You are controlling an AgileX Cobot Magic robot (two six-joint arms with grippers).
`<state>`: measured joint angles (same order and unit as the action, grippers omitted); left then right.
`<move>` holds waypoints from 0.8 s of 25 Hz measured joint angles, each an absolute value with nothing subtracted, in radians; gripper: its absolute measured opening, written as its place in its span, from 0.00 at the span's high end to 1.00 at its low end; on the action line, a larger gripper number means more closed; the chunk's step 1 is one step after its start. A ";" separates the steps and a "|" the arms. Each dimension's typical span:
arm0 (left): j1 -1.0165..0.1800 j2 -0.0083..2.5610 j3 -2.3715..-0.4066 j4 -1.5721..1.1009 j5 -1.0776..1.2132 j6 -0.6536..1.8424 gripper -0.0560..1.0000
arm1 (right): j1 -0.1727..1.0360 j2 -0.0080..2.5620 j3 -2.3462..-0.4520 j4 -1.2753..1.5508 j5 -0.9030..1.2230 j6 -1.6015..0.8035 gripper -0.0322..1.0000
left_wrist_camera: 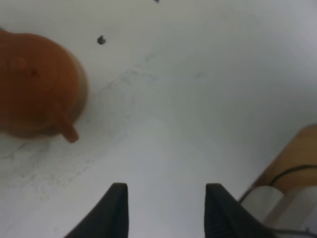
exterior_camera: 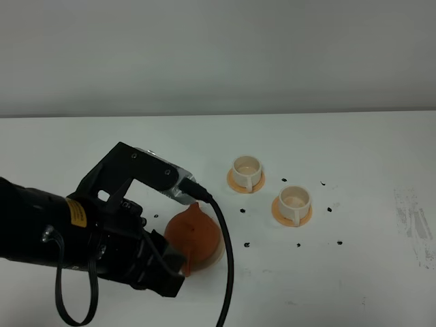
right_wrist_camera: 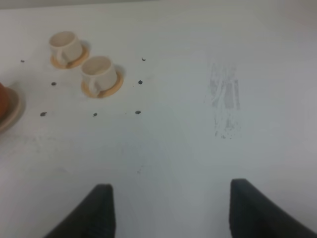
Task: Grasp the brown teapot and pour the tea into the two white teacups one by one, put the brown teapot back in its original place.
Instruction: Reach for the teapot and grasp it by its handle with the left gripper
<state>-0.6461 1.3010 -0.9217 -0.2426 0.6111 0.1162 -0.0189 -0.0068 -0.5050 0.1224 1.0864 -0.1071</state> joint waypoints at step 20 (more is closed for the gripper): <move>-0.688 1.302 -0.853 -0.007 0.654 -0.495 0.64 | -0.019 -0.007 -0.505 0.122 1.086 -0.106 0.46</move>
<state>-0.6882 1.3022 -0.8533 -0.0072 0.6536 -0.4946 -0.0192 -0.0068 -0.5050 0.1224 1.0864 -0.1060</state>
